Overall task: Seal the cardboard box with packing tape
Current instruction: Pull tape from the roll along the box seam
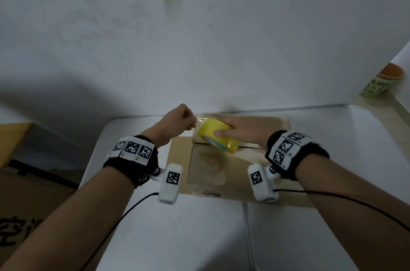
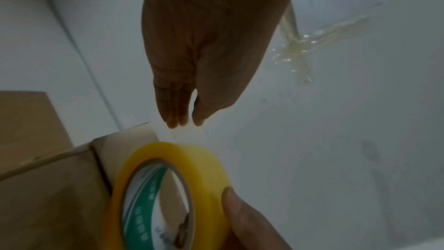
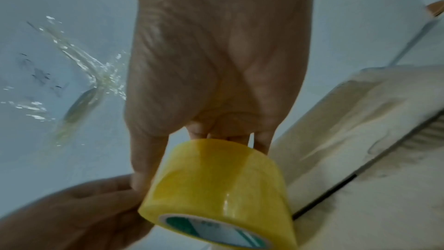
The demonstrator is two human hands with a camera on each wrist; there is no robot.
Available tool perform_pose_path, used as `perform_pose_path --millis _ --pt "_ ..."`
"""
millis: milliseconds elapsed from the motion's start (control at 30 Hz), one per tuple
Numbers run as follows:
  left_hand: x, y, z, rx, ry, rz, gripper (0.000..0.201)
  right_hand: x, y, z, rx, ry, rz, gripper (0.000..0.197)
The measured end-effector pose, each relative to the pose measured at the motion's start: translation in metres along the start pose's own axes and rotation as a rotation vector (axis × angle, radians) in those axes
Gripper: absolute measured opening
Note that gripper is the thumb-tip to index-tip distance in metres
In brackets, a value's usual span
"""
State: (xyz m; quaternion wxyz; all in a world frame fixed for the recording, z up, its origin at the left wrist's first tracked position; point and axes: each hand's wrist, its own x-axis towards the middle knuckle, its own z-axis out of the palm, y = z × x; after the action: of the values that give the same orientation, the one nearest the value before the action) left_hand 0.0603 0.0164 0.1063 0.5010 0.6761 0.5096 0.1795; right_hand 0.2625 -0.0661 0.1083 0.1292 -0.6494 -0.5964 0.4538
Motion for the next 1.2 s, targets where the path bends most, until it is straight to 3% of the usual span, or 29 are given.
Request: perform_pose_path --millis 133,267,467,600,700,833,900,1067,1200 --pt "0.004 -0.022 0.020 -0.201 0.038 -0.075 0.011 0.003 -0.005 -0.007 -0.158 0.110 -0.040 0.054" --pt "0.010 -0.041 0.043 -0.262 0.073 -0.137 0.005 0.009 -0.003 -0.010 -0.252 0.059 0.037 0.062" --pt "0.020 -0.061 0.044 -0.301 0.103 -0.217 0.011 0.007 0.001 -0.004 0.053 -0.003 0.026 0.058" --pt "0.031 -0.083 0.049 -0.203 0.135 -0.276 0.020 0.018 -0.008 -0.003 -0.197 0.038 0.000 0.057" --pt "0.031 -0.077 0.049 -0.221 0.162 -0.287 0.007 0.021 -0.015 -0.013 -0.391 0.076 0.014 0.049" --pt "0.029 -0.073 0.052 -0.213 0.162 -0.253 0.009 0.023 -0.012 -0.023 -0.483 0.055 0.066 0.068" --pt "0.028 -0.076 0.050 -0.219 0.145 -0.259 0.006 0.024 -0.011 -0.019 -0.460 0.043 0.084 0.077" --pt "0.033 -0.079 0.045 -0.293 0.101 -0.269 0.006 0.014 -0.002 -0.022 -0.066 0.030 0.104 0.056" --pt "0.035 -0.079 0.048 -0.216 0.136 -0.280 0.007 0.010 0.002 -0.019 -0.105 0.064 0.120 0.065"
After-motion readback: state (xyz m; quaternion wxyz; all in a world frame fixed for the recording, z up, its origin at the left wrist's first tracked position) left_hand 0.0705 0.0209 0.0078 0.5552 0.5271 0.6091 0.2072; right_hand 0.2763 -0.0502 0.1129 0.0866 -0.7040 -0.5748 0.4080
